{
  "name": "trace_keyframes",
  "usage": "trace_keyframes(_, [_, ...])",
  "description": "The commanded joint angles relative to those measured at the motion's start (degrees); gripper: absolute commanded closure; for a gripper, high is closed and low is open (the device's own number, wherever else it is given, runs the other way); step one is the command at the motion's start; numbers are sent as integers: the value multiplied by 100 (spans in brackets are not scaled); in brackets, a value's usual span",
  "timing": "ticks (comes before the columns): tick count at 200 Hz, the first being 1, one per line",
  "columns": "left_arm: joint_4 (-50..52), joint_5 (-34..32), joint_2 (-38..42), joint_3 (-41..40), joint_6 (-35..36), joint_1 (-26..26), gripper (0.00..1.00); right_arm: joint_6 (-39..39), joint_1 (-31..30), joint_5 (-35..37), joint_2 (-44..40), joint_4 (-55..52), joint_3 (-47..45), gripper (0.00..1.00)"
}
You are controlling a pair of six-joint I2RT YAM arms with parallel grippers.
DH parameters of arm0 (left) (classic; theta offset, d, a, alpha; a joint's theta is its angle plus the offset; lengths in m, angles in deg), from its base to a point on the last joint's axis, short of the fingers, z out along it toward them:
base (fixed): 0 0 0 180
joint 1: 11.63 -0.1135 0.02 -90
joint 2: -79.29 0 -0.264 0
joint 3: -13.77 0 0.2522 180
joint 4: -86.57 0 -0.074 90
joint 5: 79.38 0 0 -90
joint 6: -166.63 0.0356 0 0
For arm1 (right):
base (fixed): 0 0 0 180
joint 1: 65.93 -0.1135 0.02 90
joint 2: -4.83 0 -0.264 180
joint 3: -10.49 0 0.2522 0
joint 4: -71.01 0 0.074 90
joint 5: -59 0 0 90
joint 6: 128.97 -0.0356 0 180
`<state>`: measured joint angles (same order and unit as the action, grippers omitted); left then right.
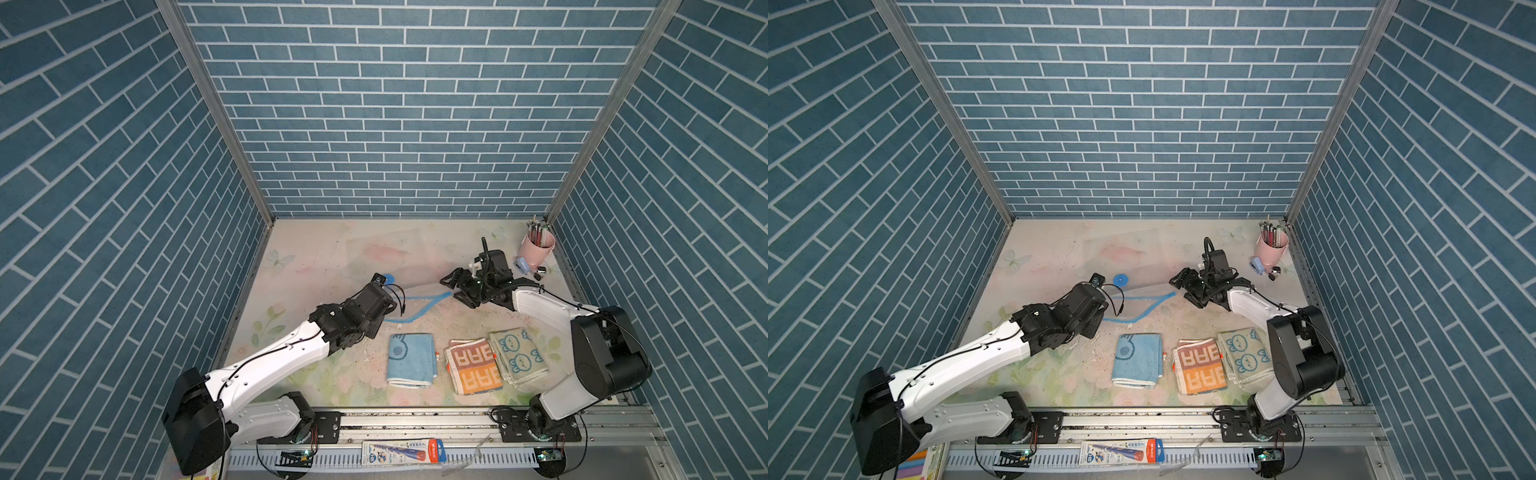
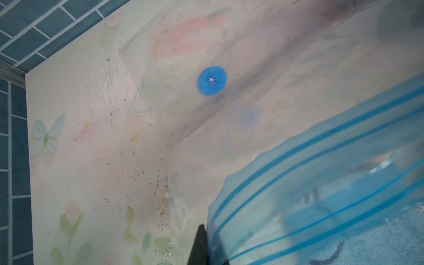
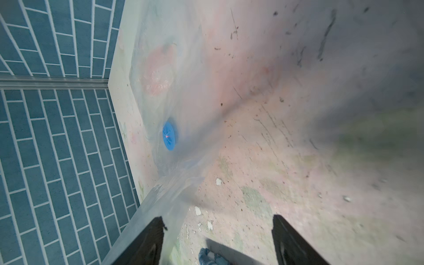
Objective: Place the folded towel into the vacuum bag
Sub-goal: Open the vacuum bag at the center of the board.
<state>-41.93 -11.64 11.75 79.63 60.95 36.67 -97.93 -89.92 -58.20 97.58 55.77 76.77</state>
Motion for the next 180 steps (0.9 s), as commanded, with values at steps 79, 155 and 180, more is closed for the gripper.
trace_keyframes(79, [-107, -895, 752, -516, -284, 103, 100, -747, -368, -782, 1656, 1150, 1449, 60])
trace_keyframes(155, [50, -769, 866, -562, -545, 128, 100, -221, -458, -1033, 2756, 397, 3332, 93])
trace_keyframes(180, [105, -633, 802, -562, -611, 128, 100, 224, -443, -1006, 3186, -370, 4195, 93])
